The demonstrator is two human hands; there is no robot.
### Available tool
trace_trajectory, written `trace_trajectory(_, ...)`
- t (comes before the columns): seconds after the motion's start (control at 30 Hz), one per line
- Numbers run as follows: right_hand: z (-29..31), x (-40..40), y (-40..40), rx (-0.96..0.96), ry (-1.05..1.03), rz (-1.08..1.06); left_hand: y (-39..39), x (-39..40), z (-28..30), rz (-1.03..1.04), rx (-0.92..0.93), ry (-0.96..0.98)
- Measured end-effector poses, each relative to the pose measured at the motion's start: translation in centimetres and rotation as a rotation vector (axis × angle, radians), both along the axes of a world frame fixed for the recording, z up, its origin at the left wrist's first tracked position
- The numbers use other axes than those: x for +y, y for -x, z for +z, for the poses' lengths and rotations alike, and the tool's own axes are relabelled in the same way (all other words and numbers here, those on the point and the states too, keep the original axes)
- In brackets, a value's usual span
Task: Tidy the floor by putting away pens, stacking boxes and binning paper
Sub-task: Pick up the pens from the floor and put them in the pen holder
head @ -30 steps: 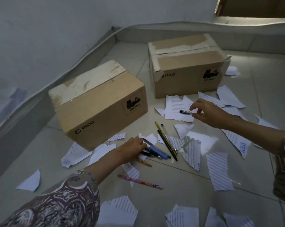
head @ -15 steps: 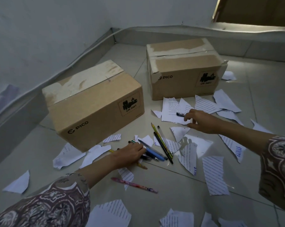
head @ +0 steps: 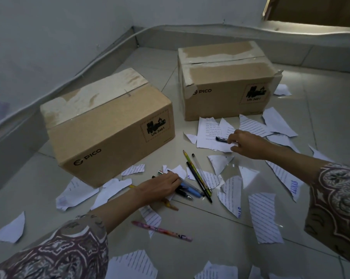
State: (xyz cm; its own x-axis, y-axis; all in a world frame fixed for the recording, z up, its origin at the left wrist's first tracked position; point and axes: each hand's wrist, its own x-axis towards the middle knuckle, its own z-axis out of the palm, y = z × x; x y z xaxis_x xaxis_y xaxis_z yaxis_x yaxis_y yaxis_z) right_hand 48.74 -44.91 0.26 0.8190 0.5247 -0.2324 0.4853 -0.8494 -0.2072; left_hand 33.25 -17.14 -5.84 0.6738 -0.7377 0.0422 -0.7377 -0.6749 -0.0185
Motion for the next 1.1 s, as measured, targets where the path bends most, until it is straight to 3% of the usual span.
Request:
trace_trajectory(0.13,-1.0,0.0,-0.4,-0.049,0.058,-0.045,-0.6,0.6,0.2,0.055,-0.007,0.008)
trace_trajectory(0.37,-3.1,0.4,-0.7,-0.16,0.242,0.051,-1.4,1.8,3.6,0.263,0.095,0.215)
trace_trajectory(0.57,-4.2,0.9,-0.7,-0.228,0.341,0.023,-1.5,2.4,3.2,0.563,0.505,0.307)
trace_trajectory(0.77,-3.4,1.2,-0.9,-0.279,0.407,0.003,-1.4,1.7,5.2,0.647,0.669,0.634)
trace_trajectory(0.87,-2.0,2.7,-0.2,-0.226,0.203,-0.094,-1.3,1.9,4.9,0.695,0.711,0.806)
trace_trajectory(1.0,-0.7,6.5,2.3,0.11,-0.195,-0.103,-1.4,2.2,5.1,0.73,0.716,0.906)
trace_trajectory(1.1,-0.7,9.2,4.4,0.282,-0.241,-0.052,-1.5,2.2,5.4,0.771,0.765,0.963)
